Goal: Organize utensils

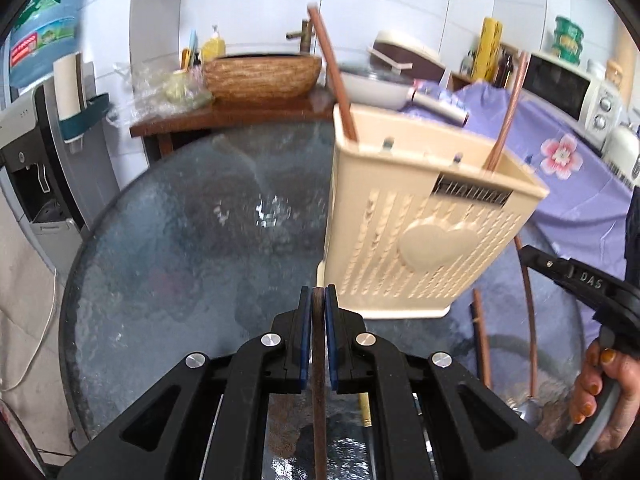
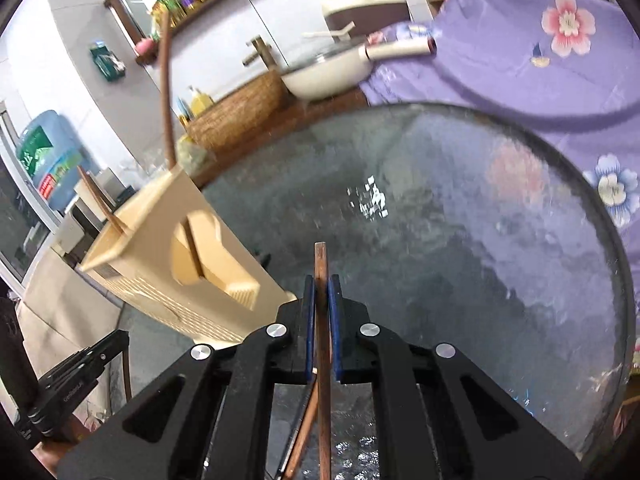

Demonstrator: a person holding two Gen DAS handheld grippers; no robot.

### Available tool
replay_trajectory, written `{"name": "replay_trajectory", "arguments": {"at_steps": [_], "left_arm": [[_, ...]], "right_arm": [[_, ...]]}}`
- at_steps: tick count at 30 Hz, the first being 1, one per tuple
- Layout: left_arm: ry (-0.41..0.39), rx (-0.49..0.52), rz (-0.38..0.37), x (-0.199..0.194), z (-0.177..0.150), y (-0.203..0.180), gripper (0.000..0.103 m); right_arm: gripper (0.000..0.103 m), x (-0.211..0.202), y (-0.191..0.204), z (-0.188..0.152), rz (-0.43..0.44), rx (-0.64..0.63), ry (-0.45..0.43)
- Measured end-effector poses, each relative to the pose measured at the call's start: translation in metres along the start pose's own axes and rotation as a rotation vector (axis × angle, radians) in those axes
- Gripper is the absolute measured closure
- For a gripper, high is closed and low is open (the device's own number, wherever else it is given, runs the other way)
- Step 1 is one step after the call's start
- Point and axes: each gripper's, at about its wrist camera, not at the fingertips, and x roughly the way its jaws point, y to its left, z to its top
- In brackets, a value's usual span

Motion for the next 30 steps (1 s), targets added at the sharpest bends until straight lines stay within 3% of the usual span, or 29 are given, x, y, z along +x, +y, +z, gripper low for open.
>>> {"name": "replay_trajectory", "arguments": {"at_steps": [14, 22, 24, 30], "left_arm": [[-0.16, 0.009, -0.038, -0.068, 0.018, -0.014, 0.096], [-0.239, 0.013, -0.047, -0.102, 0.028, -0.018, 0.096], [-0.246, 0.019, -0.051, -0.107, 0.031, -0.021, 0.096], [-0.259, 0.036, -0.052, -0.114, 0.033, -0.025, 0.096]], "right_arm": [[0.096, -0.084, 0.036, 0.022, 0.038, -0.161, -0.208], [0.096, -0.127, 0.051, 0.028, 0.088, -0.213, -0.272], [0.102, -0.134, 0.057, 0.029, 0.093, -0.229, -0.282], [0.102, -0.138, 0.068, 0.031, 0.086, -0.272, -0.28]]}}
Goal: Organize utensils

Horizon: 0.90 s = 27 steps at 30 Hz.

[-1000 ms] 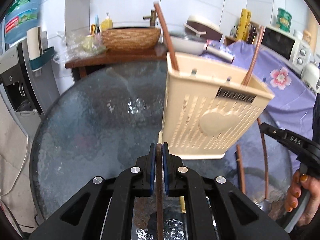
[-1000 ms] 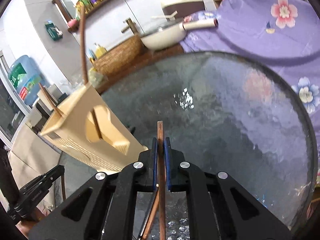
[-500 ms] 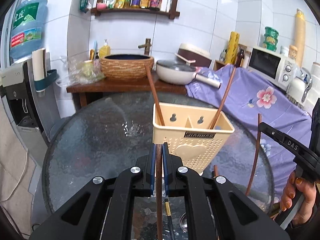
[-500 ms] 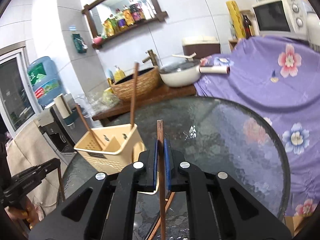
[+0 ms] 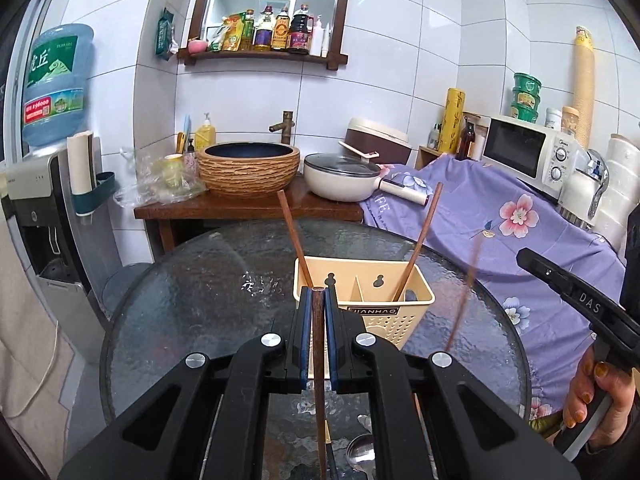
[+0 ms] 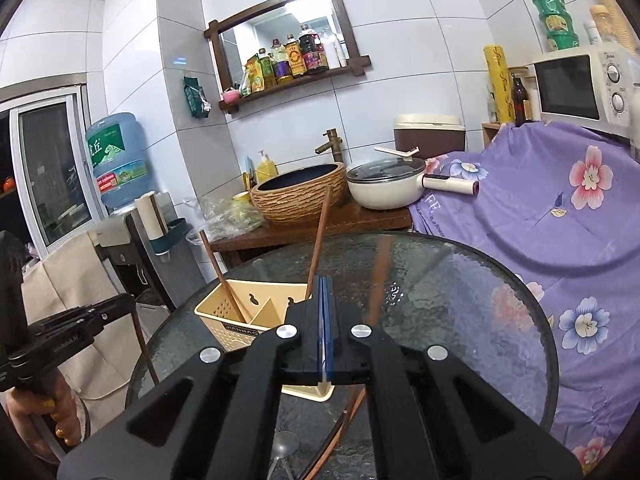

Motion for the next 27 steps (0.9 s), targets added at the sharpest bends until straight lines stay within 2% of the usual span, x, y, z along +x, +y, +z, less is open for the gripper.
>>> {"name": "replay_trajectory", "arguments": {"at_steps": [4, 7, 8, 10, 11, 13, 16, 17, 20, 23, 27], "left_arm": [[-0.004, 0.001, 0.0, -0.001, 0.0, 0.001, 0.096], [-0.002, -0.005, -0.001, -0.001, 0.0, 0.001, 0.096], [-0.003, -0.007, 0.0, -0.002, 0.0, 0.001, 0.096], [-0.005, -0.007, 0.001, -0.003, 0.0, 0.002, 0.096], [-0.005, -0.006, 0.002, -0.002, 0.001, 0.003, 0.096], [-0.005, -0.011, 0.0, -0.003, 0.002, 0.005, 0.096], [-0.01, -0.01, 0.002, -0.004, 0.002, 0.006, 0.096], [-0.011, -0.01, 0.003, -0.004, 0.002, 0.006, 0.096], [-0.013, -0.012, 0.002, -0.004, 0.001, 0.008, 0.096], [-0.015, -0.015, -0.004, -0.004, 0.001, 0.007, 0.096], [-0.016, -0.007, -0.012, -0.005, 0.0, 0.004, 0.096]], "right_arm": [[0.102, 0.006, -0.004, -0.002, -0.017, -0.003, 0.026], [0.102, 0.024, -0.017, -0.007, -0.042, 0.032, 0.102], [0.097, 0.031, -0.025, -0.01, -0.065, 0.052, 0.117], [0.059, 0.044, -0.037, -0.015, -0.116, 0.053, 0.156], [0.032, 0.055, -0.048, -0.019, -0.163, 0.062, 0.193], [0.037, 0.077, -0.073, -0.03, -0.255, 0.1, 0.257], [0.051, 0.109, -0.118, -0.047, -0.377, 0.18, 0.37], [0.057, 0.115, -0.133, -0.052, -0.398, 0.221, 0.393], [0.067, 0.136, -0.168, -0.063, -0.441, 0.313, 0.458], [0.069, 0.157, -0.179, -0.063, -0.487, 0.294, 0.495], [0.077, 0.18, -0.187, -0.059, -0.524, 0.305, 0.531]]}}
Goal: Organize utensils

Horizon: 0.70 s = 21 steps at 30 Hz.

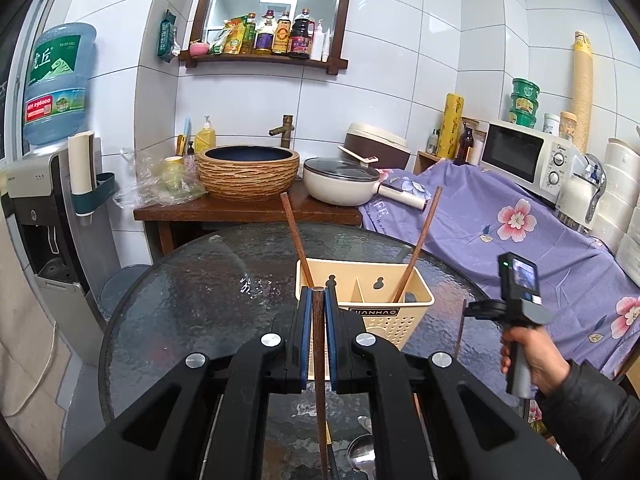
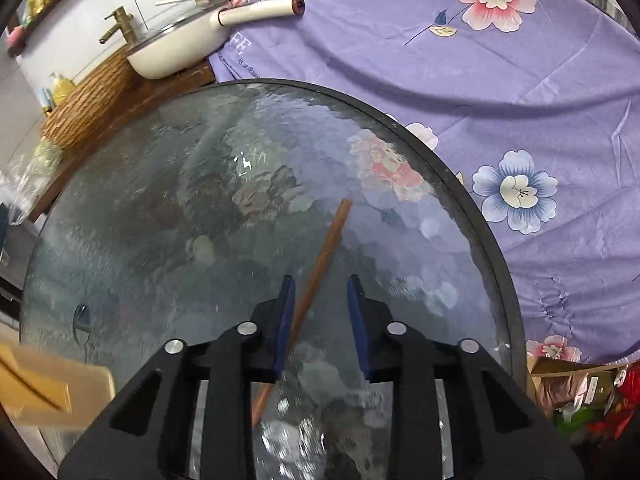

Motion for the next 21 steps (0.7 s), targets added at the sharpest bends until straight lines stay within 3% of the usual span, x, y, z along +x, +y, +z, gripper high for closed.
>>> {"name": "replay_trajectory", "arguments": {"at_steps": [7, 16, 21], "left_arm": [[-0.002, 0.009, -0.005, -0.002, -0.001, -0.001, 0.096], [0.006, 0.011, -0.017, -0.001, -0.002, -0.003, 0.096], [0.003, 0.011, -0.017, -0.002, -0.002, -0.005, 0.096]], "right_arm": [[0.082, 0.02, 0.013, 0.02, -0.04, -0.006, 0.057], [0.095, 0.025, 0.02, 0.026, -0.113, -0.047, 0.038], [0.096, 0.006, 0.014, 0.02, -0.016, -0.004, -0.018]]}}
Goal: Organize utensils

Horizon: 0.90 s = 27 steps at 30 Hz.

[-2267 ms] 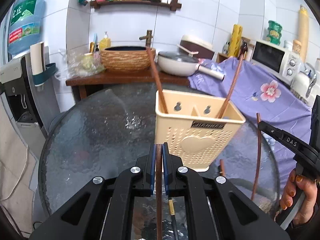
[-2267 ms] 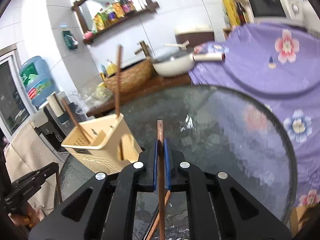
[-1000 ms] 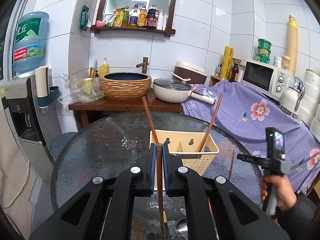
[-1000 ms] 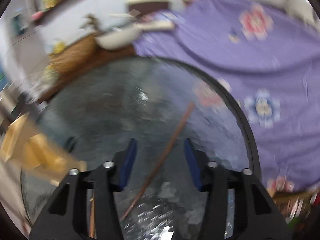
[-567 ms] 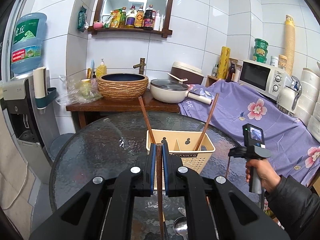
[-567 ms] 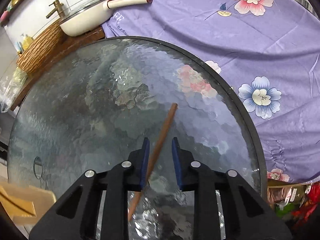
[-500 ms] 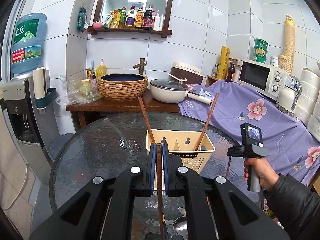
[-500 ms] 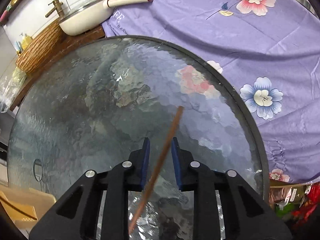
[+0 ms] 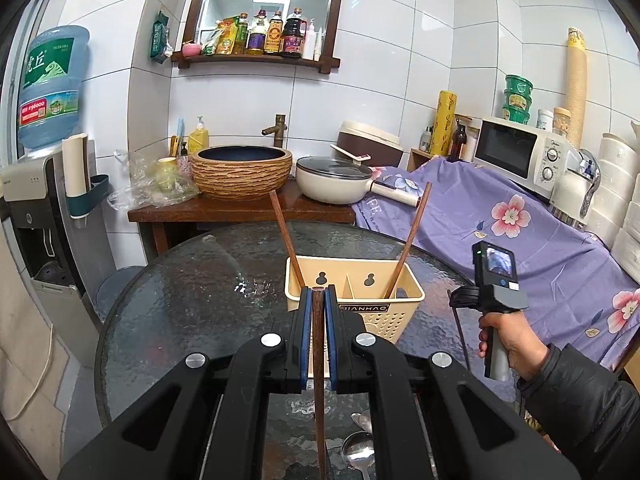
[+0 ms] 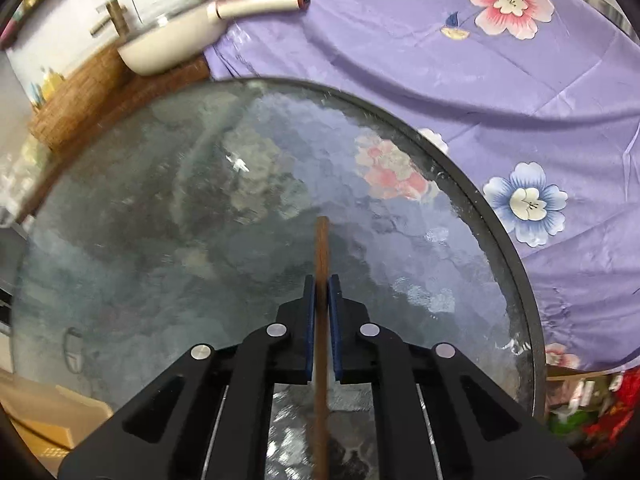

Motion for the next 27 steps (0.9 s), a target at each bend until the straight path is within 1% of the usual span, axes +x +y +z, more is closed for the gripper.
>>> {"name": "replay_trajectory", "arguments": {"at_steps": [1, 4, 7, 8, 13, 16, 19, 22, 24, 27], "left_arm": [[-0.001, -0.003, -0.001, -0.001, 0.0, 0.0, 0.096], [-0.012, -0.007, -0.003, -0.004, 0.003, 0.0, 0.096], [-0.028, -0.007, -0.007, -0.009, 0.005, 0.0, 0.096], [-0.032, -0.006, -0.008, -0.011, 0.006, 0.0, 0.096], [-0.048, -0.004, -0.009, -0.018, 0.009, 0.0, 0.096], [-0.051, -0.01, -0.021, -0.02, 0.011, 0.0, 0.096], [-0.054, -0.016, -0.038, -0.024, 0.017, 0.001, 0.096], [-0.071, -0.008, -0.038, -0.031, 0.025, 0.0, 0.096], [-0.081, -0.006, -0.046, -0.036, 0.031, 0.0, 0.096], [-0.102, 0.004, -0.051, -0.044, 0.043, -0.002, 0.096]], "right_arm": [[0.096, -0.007, -0.001, -0.001, 0.025, 0.006, -0.02], [0.096, -0.041, -0.001, -0.005, 0.169, 0.028, -0.088], [0.096, -0.078, 0.002, -0.01, 0.265, 0.011, -0.167], [0.096, -0.098, 0.005, -0.014, 0.304, -0.014, -0.209], [0.096, -0.168, 0.022, -0.034, 0.398, -0.137, -0.347], [0.096, -0.2, 0.03, -0.046, 0.45, -0.191, -0.385], [0.096, -0.23, 0.038, -0.054, 0.485, -0.238, -0.429], [0.096, -0.253, 0.042, -0.06, 0.517, -0.271, -0.452], [0.096, -0.267, 0.046, -0.062, 0.54, -0.287, -0.452], [0.096, -0.282, 0.052, -0.061, 0.589, -0.302, -0.421]]}}
